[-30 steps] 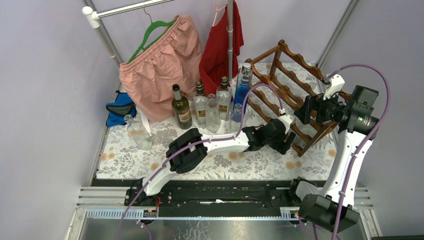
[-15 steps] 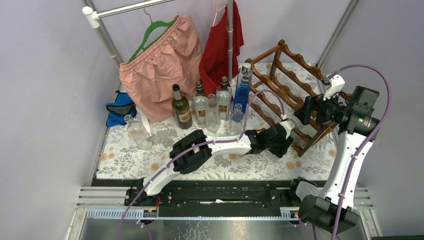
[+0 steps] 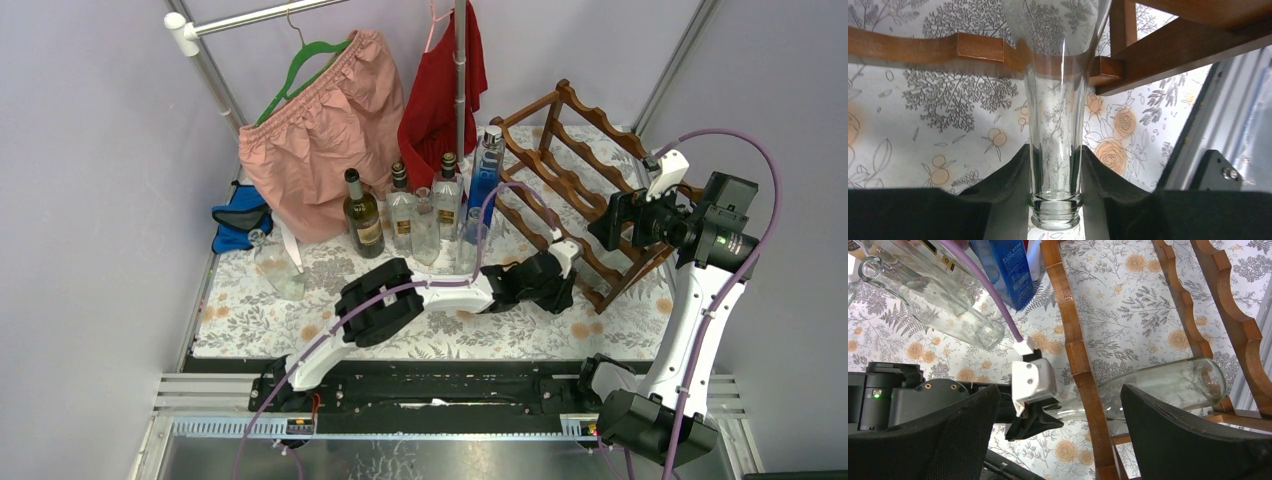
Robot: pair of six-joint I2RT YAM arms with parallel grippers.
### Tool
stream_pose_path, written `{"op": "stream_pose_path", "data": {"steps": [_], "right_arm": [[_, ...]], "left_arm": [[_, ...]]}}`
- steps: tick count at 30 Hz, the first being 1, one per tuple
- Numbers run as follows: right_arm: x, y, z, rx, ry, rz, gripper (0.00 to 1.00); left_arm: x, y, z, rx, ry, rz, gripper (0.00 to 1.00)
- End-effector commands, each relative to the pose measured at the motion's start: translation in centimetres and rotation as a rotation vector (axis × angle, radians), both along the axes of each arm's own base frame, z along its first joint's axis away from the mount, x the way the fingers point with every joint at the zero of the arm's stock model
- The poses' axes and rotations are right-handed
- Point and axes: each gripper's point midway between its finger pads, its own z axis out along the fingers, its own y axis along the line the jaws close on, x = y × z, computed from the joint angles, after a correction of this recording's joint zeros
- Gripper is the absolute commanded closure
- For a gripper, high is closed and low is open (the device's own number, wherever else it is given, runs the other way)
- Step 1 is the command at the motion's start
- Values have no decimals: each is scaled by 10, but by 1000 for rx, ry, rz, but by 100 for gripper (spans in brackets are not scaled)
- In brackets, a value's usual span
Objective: Put the wine bottle on the wine rack
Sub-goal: Adjust the wine bottle in the wine rack.
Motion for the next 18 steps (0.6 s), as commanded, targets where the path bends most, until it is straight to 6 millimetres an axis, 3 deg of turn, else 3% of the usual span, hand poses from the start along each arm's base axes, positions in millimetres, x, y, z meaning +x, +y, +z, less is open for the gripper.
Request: {"op": "stream_pose_path", "data": {"steps": [1,6,12,18], "right_arm": [[0,8,13,13,-47,43,2],[-1,13,12,47,-37,59,2],[-2,12,10,38,-35,56,2],[-2,13,11,40,-37,58,2]], "left_arm": [[-4,-13,60,-276,51,40,100],[-4,-19,91,-427,85,59,100],[-3,-26,109,-543,131,77,100],[-15,-33,97,-573,189,41,100]]}}
